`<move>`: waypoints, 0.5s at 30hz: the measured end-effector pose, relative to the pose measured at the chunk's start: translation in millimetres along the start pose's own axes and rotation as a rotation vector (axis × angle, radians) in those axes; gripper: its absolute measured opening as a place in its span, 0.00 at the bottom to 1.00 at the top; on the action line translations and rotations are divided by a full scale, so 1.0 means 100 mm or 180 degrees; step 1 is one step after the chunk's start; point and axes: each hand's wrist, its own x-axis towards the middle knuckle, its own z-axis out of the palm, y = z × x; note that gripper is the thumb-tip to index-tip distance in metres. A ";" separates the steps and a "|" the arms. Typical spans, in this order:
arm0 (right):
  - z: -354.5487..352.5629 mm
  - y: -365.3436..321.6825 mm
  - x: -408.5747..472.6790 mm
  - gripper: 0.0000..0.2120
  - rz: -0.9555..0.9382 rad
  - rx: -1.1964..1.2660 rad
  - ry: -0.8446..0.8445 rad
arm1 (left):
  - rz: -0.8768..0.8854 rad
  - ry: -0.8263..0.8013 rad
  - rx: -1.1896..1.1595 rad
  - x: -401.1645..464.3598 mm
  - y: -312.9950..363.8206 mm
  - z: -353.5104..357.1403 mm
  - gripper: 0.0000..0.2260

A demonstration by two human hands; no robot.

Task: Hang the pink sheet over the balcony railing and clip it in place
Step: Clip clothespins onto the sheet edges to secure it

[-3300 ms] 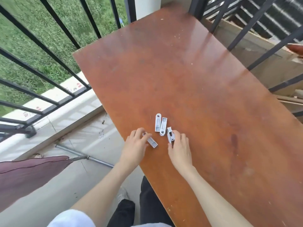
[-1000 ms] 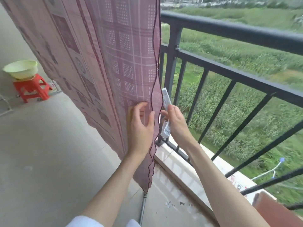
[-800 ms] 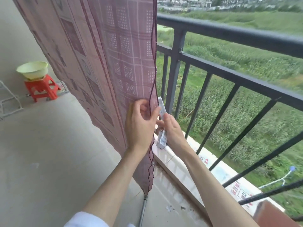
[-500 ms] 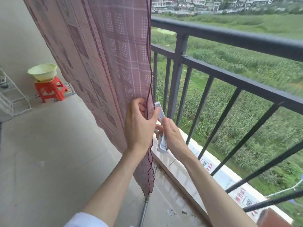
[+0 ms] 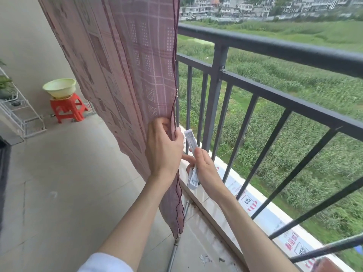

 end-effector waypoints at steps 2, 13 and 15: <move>0.01 -0.01 0.00 0.17 -0.0008 0.0075 0.0003 | -0.0081 0.0016 0.0052 0.00 -0.02 -0.02 0.04; 0.10 -0.09 0.01 0.16 0.0050 0.0262 0.0230 | -0.0079 0.0020 0.0408 -0.04 -0.08 0.05 0.06; 0.10 -0.10 0.02 0.16 0.0123 0.0396 0.0265 | 0.0008 0.0093 0.0583 -0.04 -0.06 0.09 0.06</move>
